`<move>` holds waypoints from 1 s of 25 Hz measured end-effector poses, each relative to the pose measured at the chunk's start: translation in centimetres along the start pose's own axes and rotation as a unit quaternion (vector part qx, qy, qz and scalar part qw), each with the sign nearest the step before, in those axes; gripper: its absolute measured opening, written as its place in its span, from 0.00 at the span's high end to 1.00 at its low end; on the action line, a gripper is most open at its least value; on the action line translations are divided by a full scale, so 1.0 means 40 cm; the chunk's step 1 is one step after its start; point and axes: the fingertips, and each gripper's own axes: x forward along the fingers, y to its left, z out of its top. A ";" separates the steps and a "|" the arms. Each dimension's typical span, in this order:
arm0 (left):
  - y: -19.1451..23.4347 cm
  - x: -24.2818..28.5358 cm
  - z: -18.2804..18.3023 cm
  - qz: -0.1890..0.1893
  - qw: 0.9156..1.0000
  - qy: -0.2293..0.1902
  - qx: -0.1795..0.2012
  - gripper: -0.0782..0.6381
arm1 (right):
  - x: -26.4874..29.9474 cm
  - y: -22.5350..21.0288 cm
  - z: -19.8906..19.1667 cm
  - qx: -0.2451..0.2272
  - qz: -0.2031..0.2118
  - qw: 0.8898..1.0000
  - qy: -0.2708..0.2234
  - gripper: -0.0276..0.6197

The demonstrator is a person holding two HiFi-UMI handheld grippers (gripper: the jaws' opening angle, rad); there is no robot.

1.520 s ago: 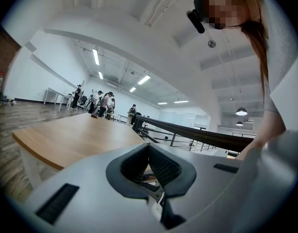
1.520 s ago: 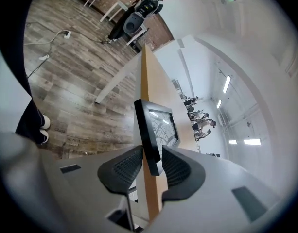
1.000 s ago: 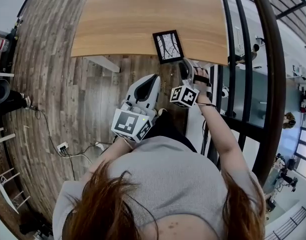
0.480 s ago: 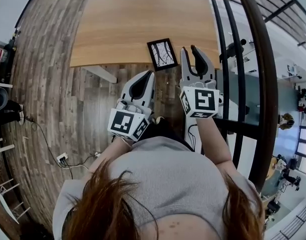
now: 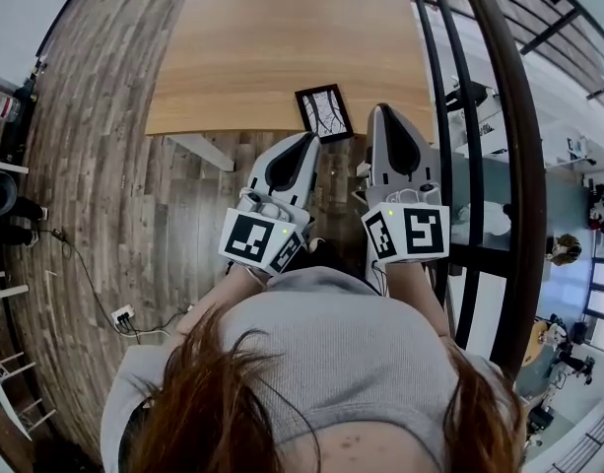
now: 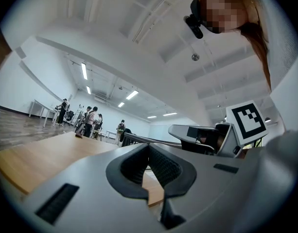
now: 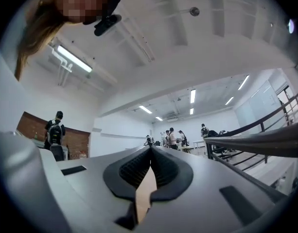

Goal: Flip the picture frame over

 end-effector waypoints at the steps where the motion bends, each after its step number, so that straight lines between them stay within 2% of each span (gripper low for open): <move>1: -0.001 0.001 0.002 0.000 1.000 -0.001 0.001 0.88 | -0.003 0.007 -0.004 0.006 0.009 1.000 0.002 0.93; 6: -0.009 0.002 0.005 -0.003 1.000 -0.002 0.005 0.88 | -0.011 0.014 -0.034 0.055 0.030 0.998 0.017 0.93; 14: -0.007 -0.005 0.016 0.001 1.000 -0.009 0.009 0.88 | -0.011 0.049 -0.053 0.005 0.024 0.998 0.056 0.93; 20: -0.003 -0.008 0.016 0.001 1.000 -0.009 0.013 0.88 | -0.005 0.071 -0.086 0.026 0.042 0.995 0.082 0.93; 25: -0.001 -0.004 0.018 0.002 1.000 -0.007 0.013 0.88 | -0.001 0.080 -0.082 0.017 0.045 0.996 0.081 0.93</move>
